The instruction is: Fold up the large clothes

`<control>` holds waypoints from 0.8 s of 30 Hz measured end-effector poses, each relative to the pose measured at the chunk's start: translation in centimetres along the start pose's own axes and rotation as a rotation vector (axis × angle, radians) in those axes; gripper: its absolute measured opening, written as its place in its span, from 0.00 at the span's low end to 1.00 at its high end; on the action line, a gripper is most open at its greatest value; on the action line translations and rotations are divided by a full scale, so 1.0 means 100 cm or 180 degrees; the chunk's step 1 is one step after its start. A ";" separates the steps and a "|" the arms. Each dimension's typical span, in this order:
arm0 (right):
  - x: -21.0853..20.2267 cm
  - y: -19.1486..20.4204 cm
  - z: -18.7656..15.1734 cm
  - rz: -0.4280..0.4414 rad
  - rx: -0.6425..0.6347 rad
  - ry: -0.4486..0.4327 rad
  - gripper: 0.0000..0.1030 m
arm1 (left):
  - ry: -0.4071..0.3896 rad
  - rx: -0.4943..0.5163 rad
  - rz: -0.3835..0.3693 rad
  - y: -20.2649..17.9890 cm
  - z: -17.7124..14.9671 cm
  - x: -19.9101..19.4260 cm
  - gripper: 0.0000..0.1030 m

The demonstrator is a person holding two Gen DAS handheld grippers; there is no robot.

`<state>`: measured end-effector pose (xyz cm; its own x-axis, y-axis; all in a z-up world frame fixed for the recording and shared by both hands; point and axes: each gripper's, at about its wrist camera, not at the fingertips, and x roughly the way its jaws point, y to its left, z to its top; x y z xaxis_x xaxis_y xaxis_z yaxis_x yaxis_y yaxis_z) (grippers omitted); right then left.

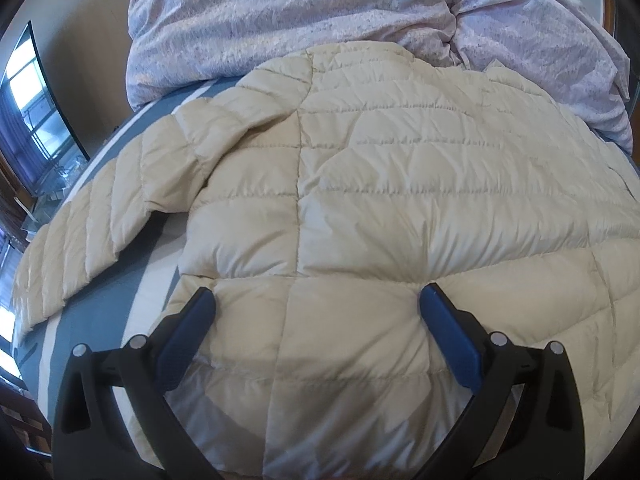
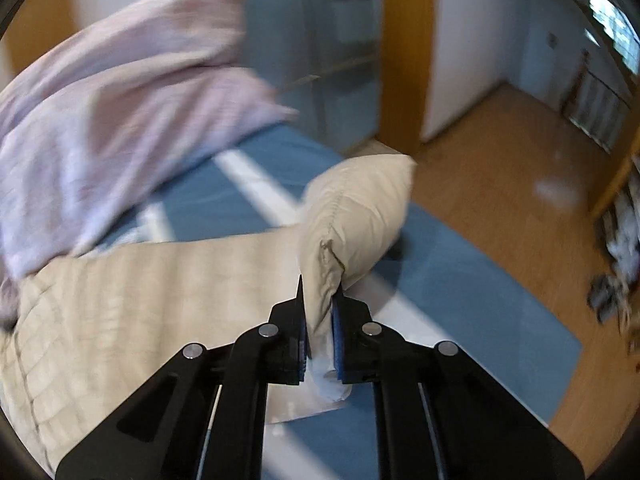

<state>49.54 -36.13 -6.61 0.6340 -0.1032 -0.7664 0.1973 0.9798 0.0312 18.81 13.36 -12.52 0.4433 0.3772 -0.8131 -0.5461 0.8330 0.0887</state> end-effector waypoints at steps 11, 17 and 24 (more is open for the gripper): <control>-0.024 0.250 -0.071 0.0957 -0.1312 0.0289 0.10 | 0.0052 -0.0114 -0.0152 0.006 -0.001 0.002 0.98; -0.042 0.332 -0.124 0.1286 -0.1710 0.0434 0.10 | 0.0062 -0.0135 -0.0182 0.007 0.001 0.003 0.98; -0.072 0.403 -0.175 0.1618 -0.2065 0.0449 0.10 | 0.0066 -0.0142 -0.0194 0.008 0.001 0.003 0.98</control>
<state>39.89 7.05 -11.09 0.4214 0.3580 -0.8332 -0.5845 0.8097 0.0522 18.56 14.14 -12.63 0.4623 0.3175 -0.8279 -0.5498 0.8352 0.0133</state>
